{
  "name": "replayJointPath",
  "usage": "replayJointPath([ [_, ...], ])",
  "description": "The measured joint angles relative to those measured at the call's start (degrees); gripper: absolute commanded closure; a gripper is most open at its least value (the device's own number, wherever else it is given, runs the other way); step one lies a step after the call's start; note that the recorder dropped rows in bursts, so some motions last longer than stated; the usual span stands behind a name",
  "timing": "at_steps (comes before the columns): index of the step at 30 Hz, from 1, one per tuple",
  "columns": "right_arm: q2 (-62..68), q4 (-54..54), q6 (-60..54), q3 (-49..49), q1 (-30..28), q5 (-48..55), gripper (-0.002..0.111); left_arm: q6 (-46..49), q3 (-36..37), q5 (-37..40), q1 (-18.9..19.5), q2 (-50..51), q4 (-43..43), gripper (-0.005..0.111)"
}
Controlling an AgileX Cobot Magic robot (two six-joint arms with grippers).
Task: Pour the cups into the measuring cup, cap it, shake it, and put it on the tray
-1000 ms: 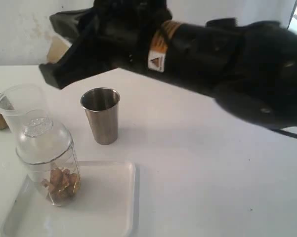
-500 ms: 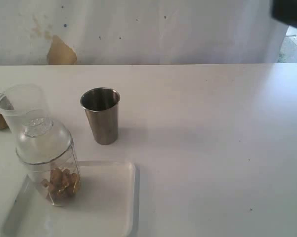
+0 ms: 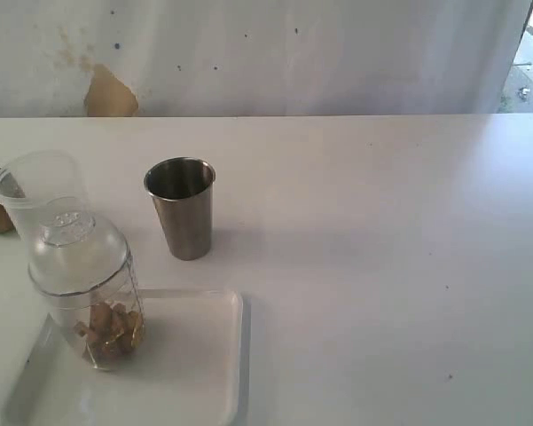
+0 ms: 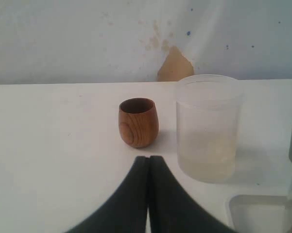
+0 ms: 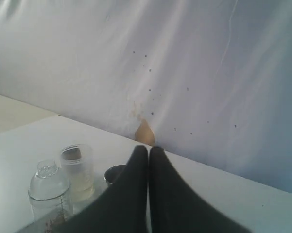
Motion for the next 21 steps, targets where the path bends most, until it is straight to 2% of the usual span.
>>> replayJointPath([
  [4, -2.77, -1.3, -0.1, 1.0, -0.14, 1.04, 0.108, 0.0, 0.0, 0.0, 0.0, 0.0, 0.0, 0.107],
  [8, -6.18, -1.74, -1.68, 4.89, -2.91, -3.47, 0.108, 0.0, 0.0, 0.0, 0.0, 0.0, 0.0, 0.107],
  [14, -12.06, 1.68, -11.26, 15.57, -12.3, -16.69, 0.108, 0.0, 0.0, 0.0, 0.0, 0.0, 0.0, 0.107],
  [21, -12.01, 9.54, -19.0, 24.07, -25.46, -20.74, 0.108, 0.0, 0.0, 0.0, 0.0, 0.0, 0.0, 0.107],
])
